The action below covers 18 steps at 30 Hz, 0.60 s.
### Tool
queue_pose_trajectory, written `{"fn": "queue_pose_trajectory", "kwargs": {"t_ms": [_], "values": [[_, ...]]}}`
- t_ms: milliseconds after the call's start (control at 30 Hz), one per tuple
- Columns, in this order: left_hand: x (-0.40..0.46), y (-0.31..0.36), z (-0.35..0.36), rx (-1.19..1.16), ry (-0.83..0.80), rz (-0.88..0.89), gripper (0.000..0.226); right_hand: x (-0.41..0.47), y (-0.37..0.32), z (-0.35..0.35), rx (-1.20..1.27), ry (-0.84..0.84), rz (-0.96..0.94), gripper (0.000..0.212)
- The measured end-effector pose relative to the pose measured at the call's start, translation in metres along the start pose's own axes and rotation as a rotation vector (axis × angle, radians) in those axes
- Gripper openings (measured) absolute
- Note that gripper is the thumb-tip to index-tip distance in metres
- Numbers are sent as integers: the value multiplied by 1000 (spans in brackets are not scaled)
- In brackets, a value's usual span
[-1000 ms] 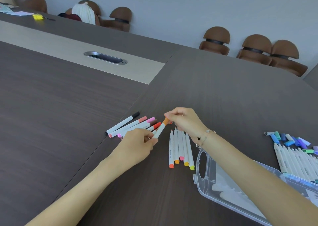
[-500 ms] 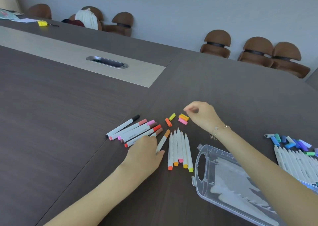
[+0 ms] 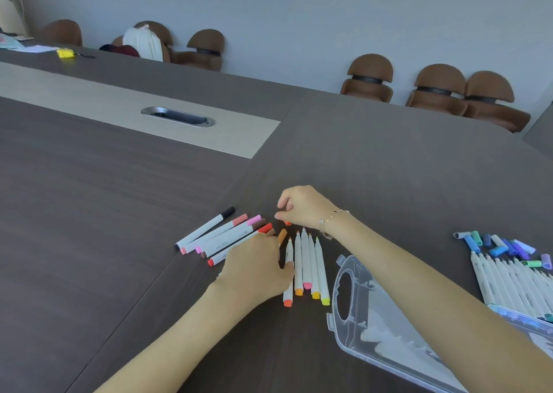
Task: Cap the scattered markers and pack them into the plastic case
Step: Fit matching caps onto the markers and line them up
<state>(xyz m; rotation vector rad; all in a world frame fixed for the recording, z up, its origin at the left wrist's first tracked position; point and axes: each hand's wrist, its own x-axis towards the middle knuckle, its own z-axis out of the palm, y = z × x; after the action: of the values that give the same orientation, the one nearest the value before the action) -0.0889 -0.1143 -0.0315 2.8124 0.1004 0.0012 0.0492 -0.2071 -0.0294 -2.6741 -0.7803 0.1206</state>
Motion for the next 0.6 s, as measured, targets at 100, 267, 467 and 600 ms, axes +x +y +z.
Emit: {"fn": "queue_pose_trajectory", "kwargs": {"t_ms": [100, 267, 467, 600], "values": [[-1, 0, -4, 28, -39, -10, 28, 2, -2, 4, -82, -10, -17, 20], [0, 11, 3, 127, -103, -33, 25, 0, -5, 5, -153, -14, -5, 16], [3, -1, 2, 67, -66, -85, 31, -18, 2, -8, 208, 75, 39, 20], [2, -13, -2, 59, 5, -129, 17, -33, 3, -14, 445, 92, 133, 19]]}}
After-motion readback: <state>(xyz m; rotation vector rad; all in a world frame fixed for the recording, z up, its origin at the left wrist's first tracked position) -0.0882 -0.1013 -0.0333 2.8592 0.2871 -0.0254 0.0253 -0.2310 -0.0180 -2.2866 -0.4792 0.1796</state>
